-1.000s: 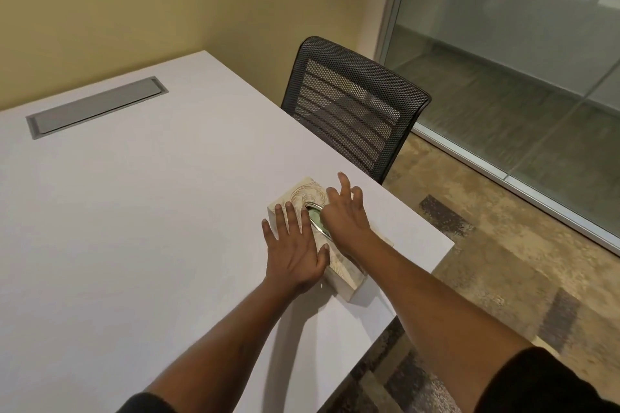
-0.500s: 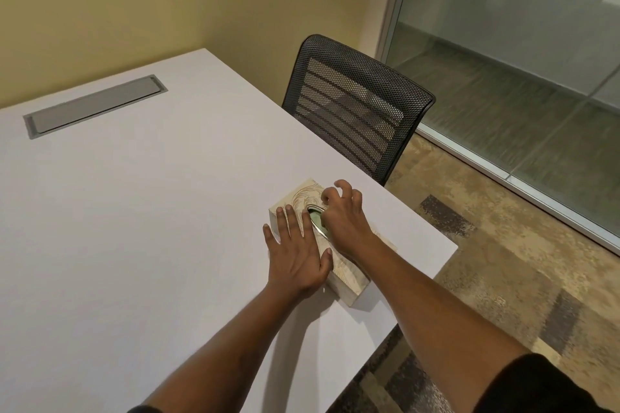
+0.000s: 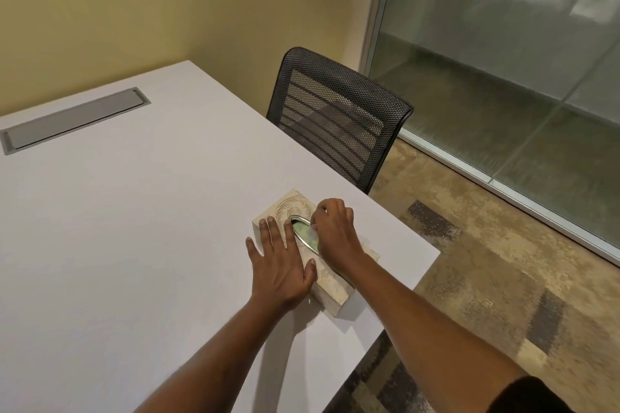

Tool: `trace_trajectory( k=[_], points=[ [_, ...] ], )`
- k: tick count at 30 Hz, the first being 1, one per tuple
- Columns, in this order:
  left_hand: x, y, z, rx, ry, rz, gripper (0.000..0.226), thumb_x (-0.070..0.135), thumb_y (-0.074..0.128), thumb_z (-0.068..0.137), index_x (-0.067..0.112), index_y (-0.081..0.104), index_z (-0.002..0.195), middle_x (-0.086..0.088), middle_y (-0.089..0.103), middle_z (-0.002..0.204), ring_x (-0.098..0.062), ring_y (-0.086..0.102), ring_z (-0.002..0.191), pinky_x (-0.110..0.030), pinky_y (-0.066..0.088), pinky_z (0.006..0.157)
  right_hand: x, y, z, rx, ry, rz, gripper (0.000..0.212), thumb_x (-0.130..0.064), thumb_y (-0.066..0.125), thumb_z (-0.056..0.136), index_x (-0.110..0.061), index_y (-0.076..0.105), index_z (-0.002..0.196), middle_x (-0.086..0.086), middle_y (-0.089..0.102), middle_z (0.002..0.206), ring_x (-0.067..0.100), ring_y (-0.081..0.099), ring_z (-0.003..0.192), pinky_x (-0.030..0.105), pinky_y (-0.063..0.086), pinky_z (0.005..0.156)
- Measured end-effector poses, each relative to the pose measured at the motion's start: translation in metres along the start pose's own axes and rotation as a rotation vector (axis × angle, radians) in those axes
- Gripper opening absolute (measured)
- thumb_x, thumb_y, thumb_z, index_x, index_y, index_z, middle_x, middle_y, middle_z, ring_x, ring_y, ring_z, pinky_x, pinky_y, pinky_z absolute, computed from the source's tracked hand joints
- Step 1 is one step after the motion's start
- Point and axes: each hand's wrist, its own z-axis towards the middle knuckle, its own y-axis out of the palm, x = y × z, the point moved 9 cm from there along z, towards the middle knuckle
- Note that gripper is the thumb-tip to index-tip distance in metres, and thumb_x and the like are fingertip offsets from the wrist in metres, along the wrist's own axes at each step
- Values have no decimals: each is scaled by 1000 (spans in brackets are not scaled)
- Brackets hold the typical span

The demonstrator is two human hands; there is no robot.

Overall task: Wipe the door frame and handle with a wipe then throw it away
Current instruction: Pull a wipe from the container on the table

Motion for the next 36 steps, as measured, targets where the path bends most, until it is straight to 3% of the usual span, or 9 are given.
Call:
trace_trajectory(
  k=[5,9,13,17,20,22,27,33,36],
  points=[
    [2,-4,-1,3,-2,13,89,62,7,88,5,3,157,-28,0,162,-44,-3,150,-69,7,115,6,-12,-8,12,71,231,24,15,59,73,-6,54,85,14,58,86,24,50,78,30,35,60],
    [1,-5,-1,-15,-6,36,91,63,6,88,5,4,157,-28,0,162,-44,-2,151,-69,7,115,15,-30,-13,44,238,483,3,-11,45,85,-11,48,86,13,59,82,18,48,69,28,41,54],
    [2,-12,-3,-28,5,60,91,64,6,89,3,11,156,-27,2,162,-46,1,150,-70,10,114,26,-51,-18,124,401,697,17,2,44,93,-13,48,86,6,57,86,17,52,77,10,43,60],
    [12,-33,-5,7,106,119,88,62,19,92,-3,33,150,-30,18,158,-49,12,147,-73,21,111,34,-72,-31,149,509,961,23,-4,39,100,-19,47,85,9,64,99,22,62,92,32,58,71],
    [27,-54,-7,53,196,141,85,62,28,92,-4,45,143,-31,26,156,-50,17,146,-72,26,109,38,-93,-43,164,540,1122,20,-13,36,102,-20,47,87,14,66,103,24,66,95,30,58,70],
    [43,-67,-8,77,266,168,84,64,28,92,0,48,143,-28,23,158,-48,12,148,-69,18,114,43,-109,-54,187,572,1216,17,-19,36,103,-18,49,91,9,70,96,22,70,90,27,57,69],
    [113,-101,-20,128,502,228,87,71,52,73,5,64,128,-28,34,153,-49,19,145,-69,17,111,68,-160,-105,283,693,1161,16,-28,39,102,-21,50,94,-2,65,83,16,63,79,30,53,64],
    [229,-148,-72,200,800,131,93,78,45,80,1,48,132,-30,27,156,-50,10,148,-68,10,115,113,-256,-192,487,871,958,12,-18,52,97,-18,58,87,3,62,87,18,59,81,30,49,69],
    [286,-172,-107,189,902,128,96,78,41,77,-1,46,132,-32,28,154,-52,15,145,-68,12,114,120,-308,-245,598,888,998,17,-10,57,94,-17,64,80,-3,65,78,7,61,70,17,47,60]
  ],
)
